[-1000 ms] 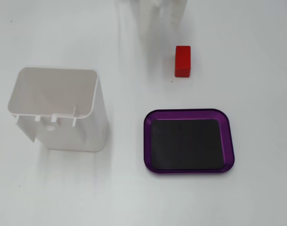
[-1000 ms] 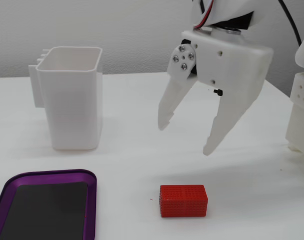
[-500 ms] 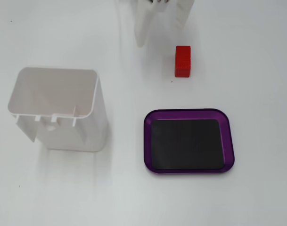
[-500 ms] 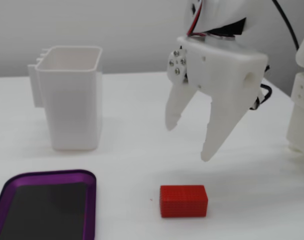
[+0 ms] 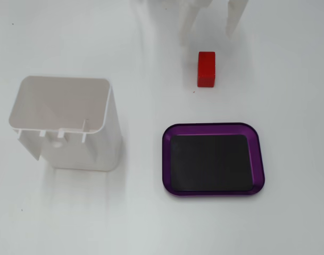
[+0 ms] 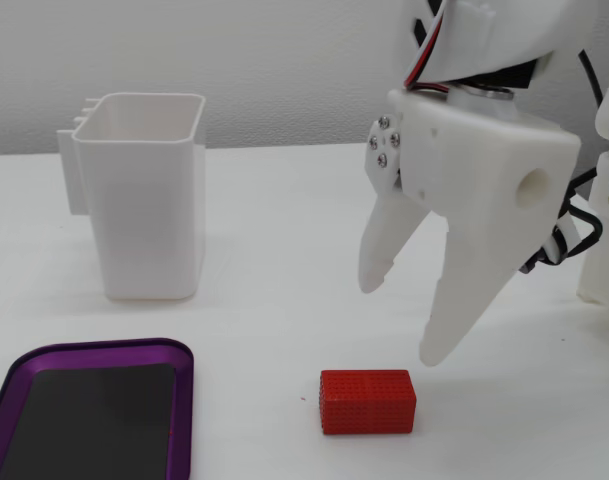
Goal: Pick up the cube and place it in the box.
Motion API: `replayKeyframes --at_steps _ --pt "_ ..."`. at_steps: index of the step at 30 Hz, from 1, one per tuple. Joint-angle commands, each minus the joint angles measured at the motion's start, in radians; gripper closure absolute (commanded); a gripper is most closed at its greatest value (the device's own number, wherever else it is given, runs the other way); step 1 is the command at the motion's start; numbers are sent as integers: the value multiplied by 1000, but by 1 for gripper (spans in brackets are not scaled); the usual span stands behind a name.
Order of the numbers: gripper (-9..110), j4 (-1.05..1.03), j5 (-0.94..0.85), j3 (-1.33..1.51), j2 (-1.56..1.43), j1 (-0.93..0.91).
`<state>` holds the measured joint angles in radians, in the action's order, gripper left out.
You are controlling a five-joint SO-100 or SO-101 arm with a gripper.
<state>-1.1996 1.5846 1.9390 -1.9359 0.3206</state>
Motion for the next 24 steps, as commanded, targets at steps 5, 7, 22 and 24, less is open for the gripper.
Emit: replayKeyframes --at_steps 5,7,22,24 --pt "74 35 11 -18 55 11" --pt "73 32 17 -26 104 12" --pt "74 -140 -25 -152 110 -25" --pt "74 -179 -87 -164 87 -61"
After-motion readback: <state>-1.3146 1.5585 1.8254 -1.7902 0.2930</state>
